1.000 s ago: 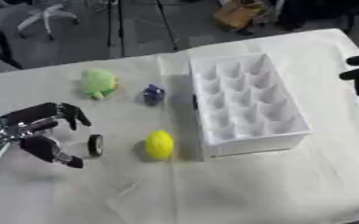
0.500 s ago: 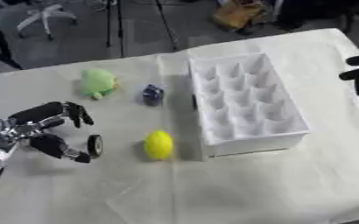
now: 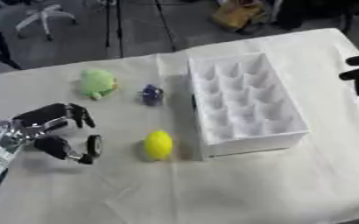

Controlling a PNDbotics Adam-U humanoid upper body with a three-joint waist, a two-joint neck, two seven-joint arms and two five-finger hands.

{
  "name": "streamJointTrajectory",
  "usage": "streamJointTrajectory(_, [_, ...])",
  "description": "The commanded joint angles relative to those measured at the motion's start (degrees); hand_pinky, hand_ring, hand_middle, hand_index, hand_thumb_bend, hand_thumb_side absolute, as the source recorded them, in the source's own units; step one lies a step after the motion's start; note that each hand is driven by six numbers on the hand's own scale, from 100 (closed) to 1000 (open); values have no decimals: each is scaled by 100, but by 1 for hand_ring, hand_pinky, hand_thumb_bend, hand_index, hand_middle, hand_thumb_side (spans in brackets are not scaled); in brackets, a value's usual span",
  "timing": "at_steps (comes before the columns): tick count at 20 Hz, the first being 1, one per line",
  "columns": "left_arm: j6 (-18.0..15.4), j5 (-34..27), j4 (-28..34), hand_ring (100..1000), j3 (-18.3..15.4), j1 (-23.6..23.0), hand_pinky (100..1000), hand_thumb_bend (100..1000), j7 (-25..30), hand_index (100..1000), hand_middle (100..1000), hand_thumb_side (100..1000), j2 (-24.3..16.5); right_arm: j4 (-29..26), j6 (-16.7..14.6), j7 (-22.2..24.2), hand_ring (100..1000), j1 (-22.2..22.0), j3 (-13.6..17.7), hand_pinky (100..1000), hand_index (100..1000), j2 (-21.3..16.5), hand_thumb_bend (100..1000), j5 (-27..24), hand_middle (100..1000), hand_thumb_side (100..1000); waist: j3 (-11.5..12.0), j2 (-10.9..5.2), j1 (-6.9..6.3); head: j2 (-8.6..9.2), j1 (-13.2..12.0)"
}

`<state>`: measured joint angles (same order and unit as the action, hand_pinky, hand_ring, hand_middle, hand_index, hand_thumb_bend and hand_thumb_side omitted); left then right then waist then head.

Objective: Pick up objects on the table and place them in the box.

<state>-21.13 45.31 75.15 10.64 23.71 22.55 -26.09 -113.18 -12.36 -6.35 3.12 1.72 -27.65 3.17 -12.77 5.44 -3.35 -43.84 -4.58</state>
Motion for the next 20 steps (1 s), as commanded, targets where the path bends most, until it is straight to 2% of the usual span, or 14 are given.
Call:
streamJointTrajectory(1, [-43,130,13,628,2,113,746,970,-26,717,661,602,-92,-141,-13,10,663,72,20,781,892,-153,341,-39,713,739,-8,-46,22,-28,-3])
streamJointTrajectory(8, [-93,319,-9,634,15,142,749,918,-12,697,662,575,-104,-141,-13,11,663,74,20,781,892,-155,342,-41,713,740,-13,-47,20,-28,8])
streamJointTrajectory(14, [-109,384,-31,632,23,147,749,934,-62,694,658,572,-87,-141,-13,17,663,74,18,781,892,-155,343,-39,713,742,-17,-43,18,-28,19])
streamJointTrajectory(20, [-171,409,-65,624,70,157,743,898,-116,683,650,576,-92,-141,-16,16,663,78,18,781,892,-153,343,-39,713,741,-23,-42,17,-28,16])
